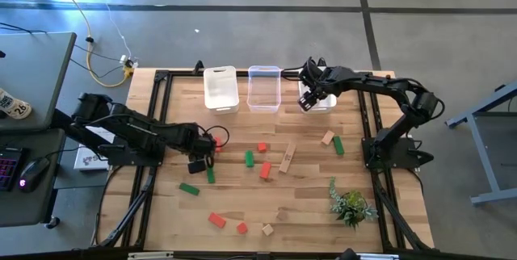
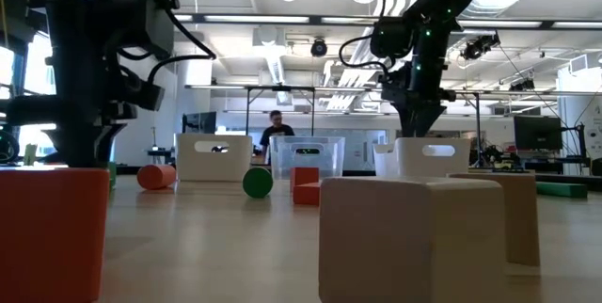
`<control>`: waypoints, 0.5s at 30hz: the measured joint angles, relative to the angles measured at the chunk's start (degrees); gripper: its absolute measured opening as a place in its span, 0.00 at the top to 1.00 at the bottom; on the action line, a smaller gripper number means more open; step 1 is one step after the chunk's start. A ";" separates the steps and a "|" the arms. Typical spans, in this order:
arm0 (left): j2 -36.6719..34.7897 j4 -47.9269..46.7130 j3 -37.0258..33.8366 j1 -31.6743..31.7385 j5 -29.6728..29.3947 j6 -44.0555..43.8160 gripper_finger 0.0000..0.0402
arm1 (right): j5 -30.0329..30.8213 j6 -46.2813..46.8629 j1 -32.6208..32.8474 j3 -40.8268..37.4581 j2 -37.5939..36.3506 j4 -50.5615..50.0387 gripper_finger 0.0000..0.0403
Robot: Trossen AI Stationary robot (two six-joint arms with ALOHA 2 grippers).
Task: Sort & place blocks by color
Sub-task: Put the green block into the left white bin
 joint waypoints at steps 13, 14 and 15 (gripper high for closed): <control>-6.39 2.55 0.52 0.04 -3.74 -0.58 0.73 | -4.87 0.52 0.02 0.04 -0.44 1.80 0.49; -6.99 2.40 0.91 0.09 -4.32 -0.58 0.73 | -4.83 0.53 0.05 0.05 -0.59 1.84 0.49; -7.56 2.37 1.58 0.20 -4.95 -0.53 0.73 | -4.86 0.68 0.17 0.07 -0.76 2.10 0.49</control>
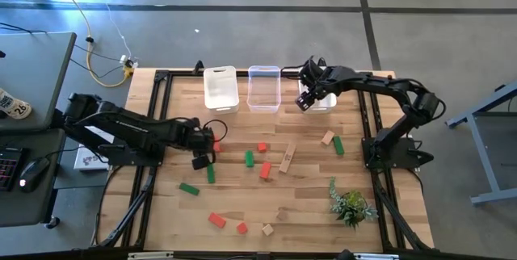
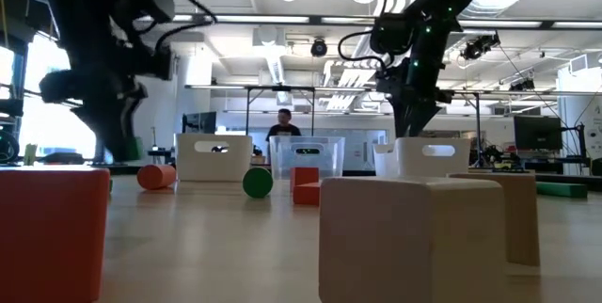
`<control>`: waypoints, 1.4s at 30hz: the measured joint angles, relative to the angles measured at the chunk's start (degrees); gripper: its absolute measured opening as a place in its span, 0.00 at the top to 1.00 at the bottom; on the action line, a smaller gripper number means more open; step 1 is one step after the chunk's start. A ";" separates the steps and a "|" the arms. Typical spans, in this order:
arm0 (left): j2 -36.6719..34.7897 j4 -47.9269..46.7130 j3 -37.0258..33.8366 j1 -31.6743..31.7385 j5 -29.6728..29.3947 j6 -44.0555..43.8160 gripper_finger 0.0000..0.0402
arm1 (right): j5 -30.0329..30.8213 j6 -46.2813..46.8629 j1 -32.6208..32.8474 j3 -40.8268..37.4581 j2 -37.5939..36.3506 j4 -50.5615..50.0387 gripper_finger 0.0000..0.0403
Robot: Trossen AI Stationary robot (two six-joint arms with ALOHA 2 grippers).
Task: Sort & place blocks by color
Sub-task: Put the green block into the left white bin
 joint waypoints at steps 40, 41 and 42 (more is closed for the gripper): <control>-0.03 10.14 10.53 40.09 5.92 14.45 0.72 | -4.79 2.61 26.12 0.00 -5.32 23.98 0.49; 0.36 10.40 10.53 40.38 6.04 14.47 0.72 | -4.86 1.97 26.48 0.00 -5.16 23.73 0.49; 0.69 10.83 10.53 40.58 5.94 14.50 0.72 | -4.84 1.10 26.89 0.00 -4.93 23.60 0.49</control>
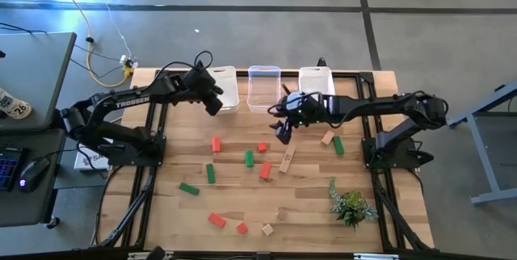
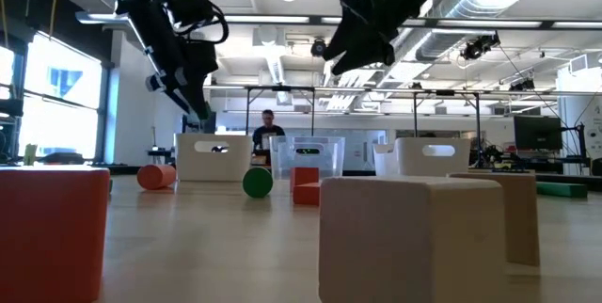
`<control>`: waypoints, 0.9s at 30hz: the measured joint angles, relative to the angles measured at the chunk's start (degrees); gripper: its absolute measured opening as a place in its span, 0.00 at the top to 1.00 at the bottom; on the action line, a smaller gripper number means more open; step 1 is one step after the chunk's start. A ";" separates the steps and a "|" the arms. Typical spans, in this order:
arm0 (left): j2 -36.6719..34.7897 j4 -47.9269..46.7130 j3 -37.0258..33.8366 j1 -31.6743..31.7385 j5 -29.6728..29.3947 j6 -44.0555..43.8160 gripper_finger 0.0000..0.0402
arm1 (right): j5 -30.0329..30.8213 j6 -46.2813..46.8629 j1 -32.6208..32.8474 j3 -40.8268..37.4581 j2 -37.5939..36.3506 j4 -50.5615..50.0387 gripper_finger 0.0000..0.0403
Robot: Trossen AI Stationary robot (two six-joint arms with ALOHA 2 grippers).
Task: Sort & place blocks by color
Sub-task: Put the green block into the left white bin, then put the orange block into the transparent bin
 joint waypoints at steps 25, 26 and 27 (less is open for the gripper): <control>-0.62 2.63 0.11 0.48 6.73 -3.56 0.54 | -0.35 -13.27 8.48 -0.02 6.50 4.25 0.49; -0.95 2.66 0.12 0.36 7.79 -3.57 0.54 | -0.35 -14.80 8.67 -0.02 7.28 4.75 0.49; -1.39 2.49 0.11 0.29 8.60 -3.55 0.54 | -0.36 -16.43 8.92 -0.02 7.95 5.12 0.49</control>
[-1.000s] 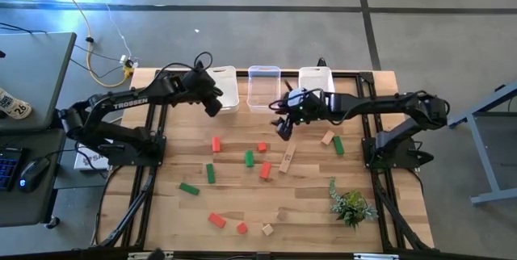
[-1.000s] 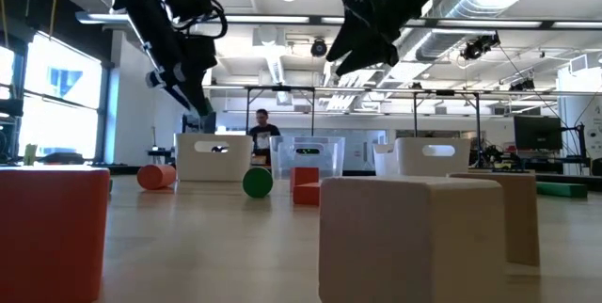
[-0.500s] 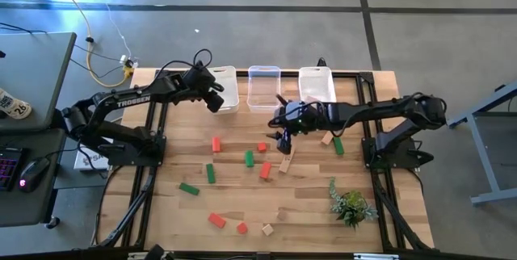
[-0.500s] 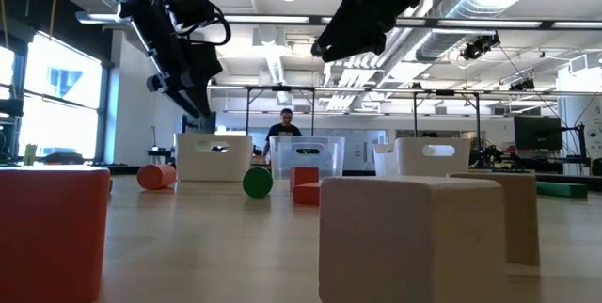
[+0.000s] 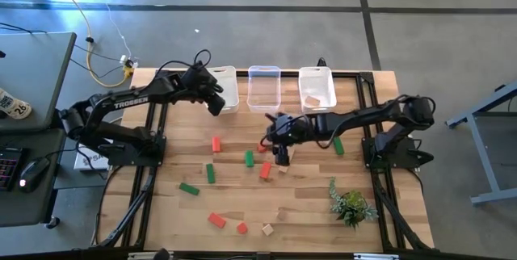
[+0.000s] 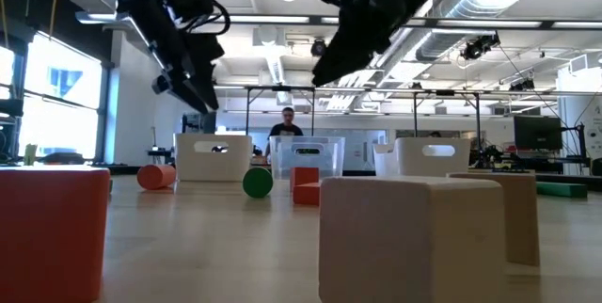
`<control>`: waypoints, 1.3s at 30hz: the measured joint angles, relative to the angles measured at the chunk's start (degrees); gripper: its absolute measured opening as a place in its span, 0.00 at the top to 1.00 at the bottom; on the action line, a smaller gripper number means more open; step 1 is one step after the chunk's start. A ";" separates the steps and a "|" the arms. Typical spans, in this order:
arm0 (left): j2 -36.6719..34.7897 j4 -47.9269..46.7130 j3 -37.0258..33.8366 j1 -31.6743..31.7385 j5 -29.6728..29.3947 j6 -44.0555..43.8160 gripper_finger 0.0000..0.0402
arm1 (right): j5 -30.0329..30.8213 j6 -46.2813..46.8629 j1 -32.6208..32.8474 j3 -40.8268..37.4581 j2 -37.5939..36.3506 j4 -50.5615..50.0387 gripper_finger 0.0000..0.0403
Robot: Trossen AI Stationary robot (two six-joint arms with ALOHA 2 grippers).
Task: Sort & place blocks by color
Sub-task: Put the orange block into the transparent bin
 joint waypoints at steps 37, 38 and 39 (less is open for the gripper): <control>-6.80 -15.98 0.02 -24.82 -0.70 -12.89 0.54 | -6.74 -10.80 -5.54 -0.02 13.74 9.52 0.49; -6.80 -16.13 0.02 -25.54 -0.64 -13.67 0.54 | -7.45 -10.80 -5.70 -0.02 13.74 9.49 0.49; -6.80 -16.57 0.02 -26.12 -0.64 -14.02 0.54 | -8.00 -10.82 -5.90 -0.02 13.74 9.49 0.49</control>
